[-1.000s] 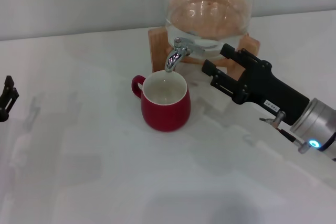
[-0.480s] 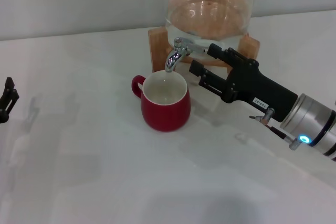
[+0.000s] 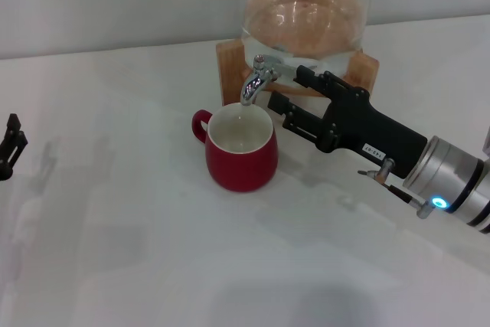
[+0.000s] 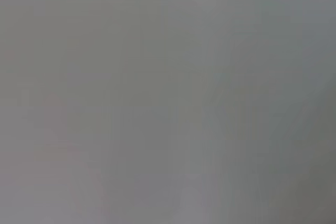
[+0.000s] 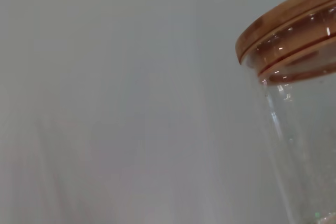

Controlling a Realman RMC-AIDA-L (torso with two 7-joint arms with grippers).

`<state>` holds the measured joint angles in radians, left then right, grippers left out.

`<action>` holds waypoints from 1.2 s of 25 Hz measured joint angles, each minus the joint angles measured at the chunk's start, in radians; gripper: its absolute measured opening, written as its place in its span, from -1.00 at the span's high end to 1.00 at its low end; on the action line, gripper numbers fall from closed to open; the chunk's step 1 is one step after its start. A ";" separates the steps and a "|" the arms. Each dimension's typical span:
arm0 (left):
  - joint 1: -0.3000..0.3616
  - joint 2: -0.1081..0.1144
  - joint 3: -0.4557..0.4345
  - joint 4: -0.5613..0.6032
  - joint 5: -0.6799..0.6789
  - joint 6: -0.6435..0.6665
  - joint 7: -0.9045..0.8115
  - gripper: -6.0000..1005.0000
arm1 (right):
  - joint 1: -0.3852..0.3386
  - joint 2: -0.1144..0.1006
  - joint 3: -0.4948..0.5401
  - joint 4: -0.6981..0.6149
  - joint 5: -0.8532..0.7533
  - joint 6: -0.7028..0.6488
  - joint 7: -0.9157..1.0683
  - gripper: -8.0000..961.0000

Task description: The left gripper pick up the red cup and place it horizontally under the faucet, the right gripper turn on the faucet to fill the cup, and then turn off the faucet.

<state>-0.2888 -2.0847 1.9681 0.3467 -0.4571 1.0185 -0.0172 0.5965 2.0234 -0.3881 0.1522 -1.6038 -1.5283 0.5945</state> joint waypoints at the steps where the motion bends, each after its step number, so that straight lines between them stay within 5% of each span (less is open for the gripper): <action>1: 0.000 0.000 0.000 0.000 0.000 0.000 0.000 -0.77 | 0.001 0.000 0.000 0.000 0.000 0.000 0.000 -0.51; 30: -0.025 -0.002 0.000 -0.028 0.001 -0.001 0.000 -0.77 | 0.023 0.001 -0.004 0.019 -0.027 -0.010 0.014 -0.51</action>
<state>-0.3143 -2.0863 1.9681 0.3191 -0.4556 1.0178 -0.0170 0.6194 2.0248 -0.3920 0.1711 -1.6306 -1.5379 0.6081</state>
